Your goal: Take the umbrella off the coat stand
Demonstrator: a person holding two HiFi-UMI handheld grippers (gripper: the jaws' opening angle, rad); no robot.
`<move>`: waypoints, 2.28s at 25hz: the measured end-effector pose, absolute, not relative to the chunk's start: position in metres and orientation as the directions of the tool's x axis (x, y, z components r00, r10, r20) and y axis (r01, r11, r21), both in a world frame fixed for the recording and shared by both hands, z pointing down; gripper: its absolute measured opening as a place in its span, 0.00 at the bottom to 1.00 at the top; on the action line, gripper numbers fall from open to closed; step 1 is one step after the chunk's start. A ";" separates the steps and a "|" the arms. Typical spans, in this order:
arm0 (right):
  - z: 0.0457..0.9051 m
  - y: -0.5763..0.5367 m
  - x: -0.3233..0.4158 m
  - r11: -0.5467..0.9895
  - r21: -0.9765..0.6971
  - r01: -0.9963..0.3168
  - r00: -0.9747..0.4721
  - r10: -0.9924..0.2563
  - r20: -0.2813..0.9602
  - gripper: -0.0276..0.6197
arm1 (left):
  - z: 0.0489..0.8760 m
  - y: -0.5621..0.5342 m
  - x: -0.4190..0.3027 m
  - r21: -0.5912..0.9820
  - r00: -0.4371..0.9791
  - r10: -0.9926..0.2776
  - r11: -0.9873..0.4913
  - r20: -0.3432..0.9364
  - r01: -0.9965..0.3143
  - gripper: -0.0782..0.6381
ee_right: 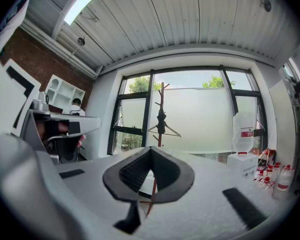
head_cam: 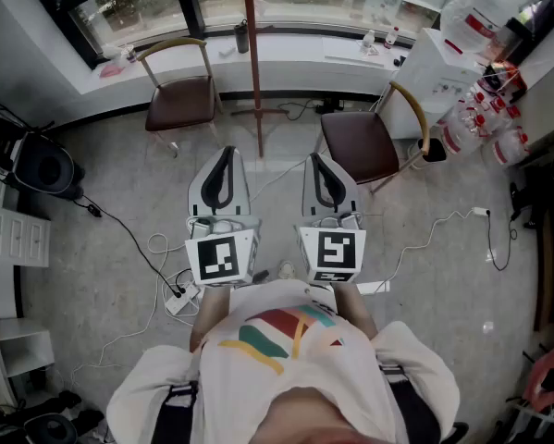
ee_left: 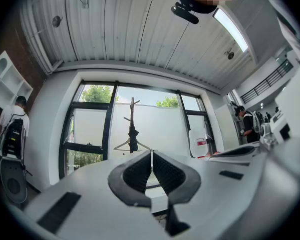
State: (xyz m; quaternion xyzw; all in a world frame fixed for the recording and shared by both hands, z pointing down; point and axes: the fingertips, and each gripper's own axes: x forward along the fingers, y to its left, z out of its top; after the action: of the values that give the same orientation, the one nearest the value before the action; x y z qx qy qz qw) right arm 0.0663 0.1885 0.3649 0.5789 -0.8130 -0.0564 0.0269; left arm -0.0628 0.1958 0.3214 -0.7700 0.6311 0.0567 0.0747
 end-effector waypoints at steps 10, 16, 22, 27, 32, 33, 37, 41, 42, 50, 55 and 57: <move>0.371 0.188 0.058 0.347 0.105 -0.932 -0.349 -0.937 -0.001 0.04 | 0.330 0.189 -0.062 -0.038 0.209 -0.963 -0.205 -0.171 -0.978 0.12; 0.380 0.182 0.069 0.334 0.104 -0.937 -0.334 -0.942 0.020 0.04 | 0.341 0.178 -0.057 -0.037 0.218 -0.963 -0.215 -0.157 -0.976 0.12; 0.386 0.178 0.072 0.366 0.053 -0.929 -0.366 -0.930 0.002 0.04 | 0.342 0.174 -0.045 -0.068 0.241 -0.956 -0.232 -0.167 -0.970 0.12; 0.386 0.178 0.076 0.389 0.071 -0.918 -0.390 -0.921 -0.004 0.04 | 0.342 0.174 -0.032 -0.060 0.240 -0.959 -0.234 -0.149 -0.970 0.12; 0.384 0.169 0.078 0.398 0.060 -0.915 -0.400 -0.917 -0.013 0.04 | 0.340 0.166 -0.034 -0.005 0.235 -0.955 -0.238 -0.181 -0.971 0.12; 0.384 0.167 0.077 0.400 0.064 -0.914 -0.401 -0.916 -0.012 0.04 | 0.343 0.162 -0.036 0.001 0.234 -0.954 -0.239 -0.188 -0.971 0.12; 0.388 0.151 0.075 0.408 0.082 -0.909 -0.410 -0.912 -0.003 0.04 | 0.348 0.142 -0.040 0.015 0.223 -0.957 -0.230 -0.185 -0.973 0.12; 0.393 0.130 0.070 0.432 0.095 -0.897 -0.433 -0.901 0.013 0.04 | 0.352 0.116 -0.037 0.024 0.238 -0.949 -0.248 -0.205 -0.968 0.12; 0.395 0.123 0.070 0.442 0.088 -0.893 -0.441 -0.897 0.026 0.04 | 0.351 0.109 -0.037 0.033 0.240 -0.947 -0.253 -0.215 -0.967 0.12; 0.410 0.066 0.067 0.447 0.045 -0.894 -0.443 -0.894 0.069 0.04 | 0.355 0.049 -0.039 0.063 0.247 -0.947 -0.265 -0.207 -0.962 0.12; 0.403 0.019 0.057 0.457 -0.035 -0.889 -0.458 -0.887 0.063 0.04 | 0.353 0.002 -0.050 0.048 0.259 -0.946 -0.273 -0.194 -0.961 0.12; 0.399 -0.001 0.052 0.445 -0.012 -0.895 -0.445 -0.894 0.058 0.04 | 0.351 -0.018 -0.056 0.045 0.263 -0.945 -0.277 -0.193 -0.960 0.12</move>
State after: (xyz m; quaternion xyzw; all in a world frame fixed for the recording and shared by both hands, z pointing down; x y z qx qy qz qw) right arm 0.0520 -0.0005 0.3989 0.5264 -0.8497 0.0204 0.0216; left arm -0.0557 -0.0177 0.3507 -0.7938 0.6000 0.0910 0.0406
